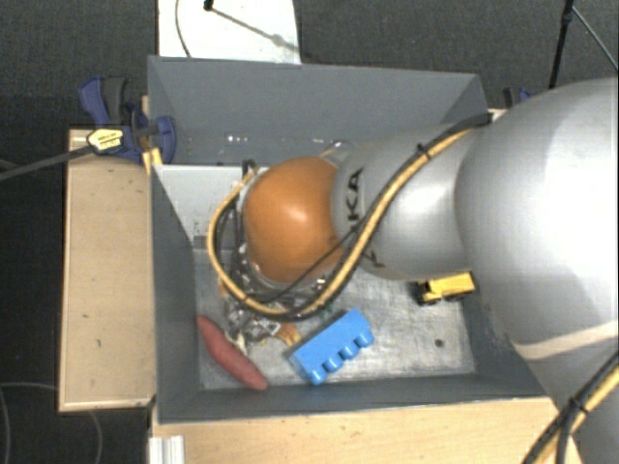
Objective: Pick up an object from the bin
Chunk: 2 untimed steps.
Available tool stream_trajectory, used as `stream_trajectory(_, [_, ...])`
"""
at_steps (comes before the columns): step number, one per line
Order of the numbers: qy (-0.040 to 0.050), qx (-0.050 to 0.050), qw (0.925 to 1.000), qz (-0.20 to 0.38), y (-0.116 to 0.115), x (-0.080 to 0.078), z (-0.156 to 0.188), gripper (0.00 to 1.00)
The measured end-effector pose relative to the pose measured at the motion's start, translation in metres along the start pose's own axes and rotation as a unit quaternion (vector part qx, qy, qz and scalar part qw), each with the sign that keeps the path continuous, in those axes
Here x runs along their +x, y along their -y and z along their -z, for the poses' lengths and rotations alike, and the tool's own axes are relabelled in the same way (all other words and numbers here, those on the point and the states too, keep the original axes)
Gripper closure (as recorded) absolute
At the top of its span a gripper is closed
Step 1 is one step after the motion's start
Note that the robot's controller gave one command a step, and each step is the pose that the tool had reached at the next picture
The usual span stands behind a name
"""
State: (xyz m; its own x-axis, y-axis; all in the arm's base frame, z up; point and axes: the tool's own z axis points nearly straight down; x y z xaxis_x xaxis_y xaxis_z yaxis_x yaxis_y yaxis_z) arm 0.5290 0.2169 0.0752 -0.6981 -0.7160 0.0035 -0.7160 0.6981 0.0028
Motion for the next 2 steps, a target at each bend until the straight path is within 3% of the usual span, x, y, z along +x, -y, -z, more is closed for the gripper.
stream_trajectory(1, [0.0074,0.001,0.9999,0.012,0.0118,-0.0034,-0.0007,1.0])
stream_trajectory(2, [0.0039,0.002,0.9985,0.054,0.0123,-0.0071,-0.0011,1.0])
